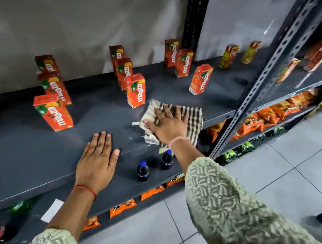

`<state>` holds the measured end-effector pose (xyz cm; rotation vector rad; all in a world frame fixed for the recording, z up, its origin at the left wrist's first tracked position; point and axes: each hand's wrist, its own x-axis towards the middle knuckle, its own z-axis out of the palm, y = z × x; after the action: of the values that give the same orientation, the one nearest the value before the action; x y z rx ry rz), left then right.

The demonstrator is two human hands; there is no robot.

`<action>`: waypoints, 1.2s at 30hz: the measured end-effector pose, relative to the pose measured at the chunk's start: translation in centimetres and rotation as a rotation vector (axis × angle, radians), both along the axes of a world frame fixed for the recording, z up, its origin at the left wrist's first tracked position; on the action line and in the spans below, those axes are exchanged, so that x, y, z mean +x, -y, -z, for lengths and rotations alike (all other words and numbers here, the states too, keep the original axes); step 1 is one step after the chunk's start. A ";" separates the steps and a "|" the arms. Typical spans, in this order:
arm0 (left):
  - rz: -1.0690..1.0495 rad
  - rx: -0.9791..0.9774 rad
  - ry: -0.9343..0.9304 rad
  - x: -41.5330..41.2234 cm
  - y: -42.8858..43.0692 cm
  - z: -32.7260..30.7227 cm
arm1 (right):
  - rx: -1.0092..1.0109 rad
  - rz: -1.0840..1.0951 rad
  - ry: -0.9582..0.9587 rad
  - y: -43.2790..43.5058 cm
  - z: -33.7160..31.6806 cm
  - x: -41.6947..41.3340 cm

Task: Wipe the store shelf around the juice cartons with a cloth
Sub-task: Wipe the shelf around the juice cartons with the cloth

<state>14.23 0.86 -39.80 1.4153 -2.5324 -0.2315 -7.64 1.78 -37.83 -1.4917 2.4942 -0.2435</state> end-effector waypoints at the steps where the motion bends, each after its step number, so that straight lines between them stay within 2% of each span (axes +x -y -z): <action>1: 0.000 -0.004 0.004 -0.1 0.1 0.0 | -0.004 0.024 0.004 0.0 0.0 -0.8; 6: -0.012 -0.033 0.039 -0.2 0.1 0.1 | -0.045 0.204 0.023 -1.0 0.1 -6.5; 11: -0.009 -0.045 0.057 -0.2 0.1 0.1 | -0.214 0.368 0.062 -2.7 0.5 -10.8; 18: -0.006 -0.058 0.050 -0.1 0.3 0.3 | -0.332 0.359 -0.097 -4.9 0.6 -12.3; 27: -0.014 -0.037 0.035 -0.2 0.2 0.4 | -0.200 0.432 -0.140 -8.1 -0.6 -12.4; 30: -0.019 -0.030 0.037 -0.7 0.2 0.2 | -0.278 0.385 -0.115 -7.5 -1.4 -11.1; 33: -0.001 -0.019 0.022 -1.8 0.4 0.2 | -0.415 0.191 -0.042 -5.3 -2.4 -8.8; 36: 0.031 0.025 0.019 -2.9 0.7 -0.1 | -0.442 -0.017 0.030 -2.3 -3.8 -6.6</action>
<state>11.37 0.15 -39.70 1.3942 -2.5775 -0.2565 -14.27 4.06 -34.01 -1.6412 2.5104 -0.8537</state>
